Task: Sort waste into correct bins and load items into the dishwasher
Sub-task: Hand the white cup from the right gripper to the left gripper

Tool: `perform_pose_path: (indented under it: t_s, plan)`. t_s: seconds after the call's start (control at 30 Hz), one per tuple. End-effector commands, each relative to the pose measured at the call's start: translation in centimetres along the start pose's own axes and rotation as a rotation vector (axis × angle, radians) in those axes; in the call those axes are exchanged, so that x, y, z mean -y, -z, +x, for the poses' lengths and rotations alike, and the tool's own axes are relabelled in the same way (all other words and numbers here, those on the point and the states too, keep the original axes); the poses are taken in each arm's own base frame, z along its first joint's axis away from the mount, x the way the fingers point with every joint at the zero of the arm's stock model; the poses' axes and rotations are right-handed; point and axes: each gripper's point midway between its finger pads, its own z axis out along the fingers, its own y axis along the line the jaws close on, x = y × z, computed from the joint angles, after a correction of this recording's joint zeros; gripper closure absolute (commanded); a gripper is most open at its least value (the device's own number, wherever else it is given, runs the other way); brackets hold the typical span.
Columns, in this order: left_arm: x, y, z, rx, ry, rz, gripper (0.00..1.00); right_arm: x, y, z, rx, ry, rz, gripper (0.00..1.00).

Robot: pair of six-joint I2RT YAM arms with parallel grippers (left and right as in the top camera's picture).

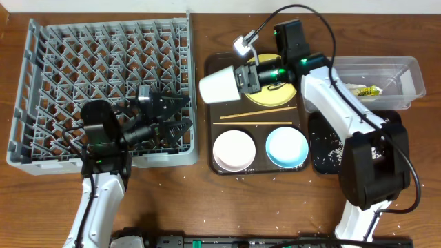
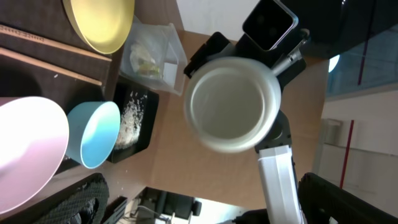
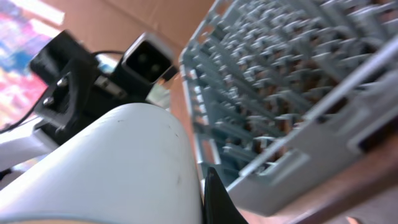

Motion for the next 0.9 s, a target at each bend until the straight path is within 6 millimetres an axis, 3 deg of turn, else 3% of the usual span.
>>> perform_pose_path:
  t_s: [0.0,0.33,0.53,0.63,0.67,0.87]
  plan:
    - [0.7,0.2,0.8,-0.063,-0.038,0.018,0.02,-2.5,-2.0,1.3,-0.055,0.038,-0.118,0.99]
    - [1.9,0.4,2.2,-0.144,-0.128,0.055,0.02,-4.0,-6.1,3.5,-0.143,0.062,-0.167,0.99]
    - [1.9,0.4,2.2,-0.149,-0.128,0.055,0.01,-4.3,-6.6,3.7,-0.151,0.074,-0.174,0.99]
    - [1.9,0.4,2.3,-0.150,-0.129,0.055,0.06,-3.9,-6.7,3.6,-0.148,0.062,-0.150,0.99]
    - [1.9,0.4,2.3,-0.152,-0.135,0.056,0.12,-3.8,-6.7,3.6,-0.146,0.061,-0.143,0.99]
    - [1.9,0.5,2.6,-0.170,-0.154,0.060,0.17,-3.8,-6.8,3.2,-0.138,0.066,-0.141,0.99]
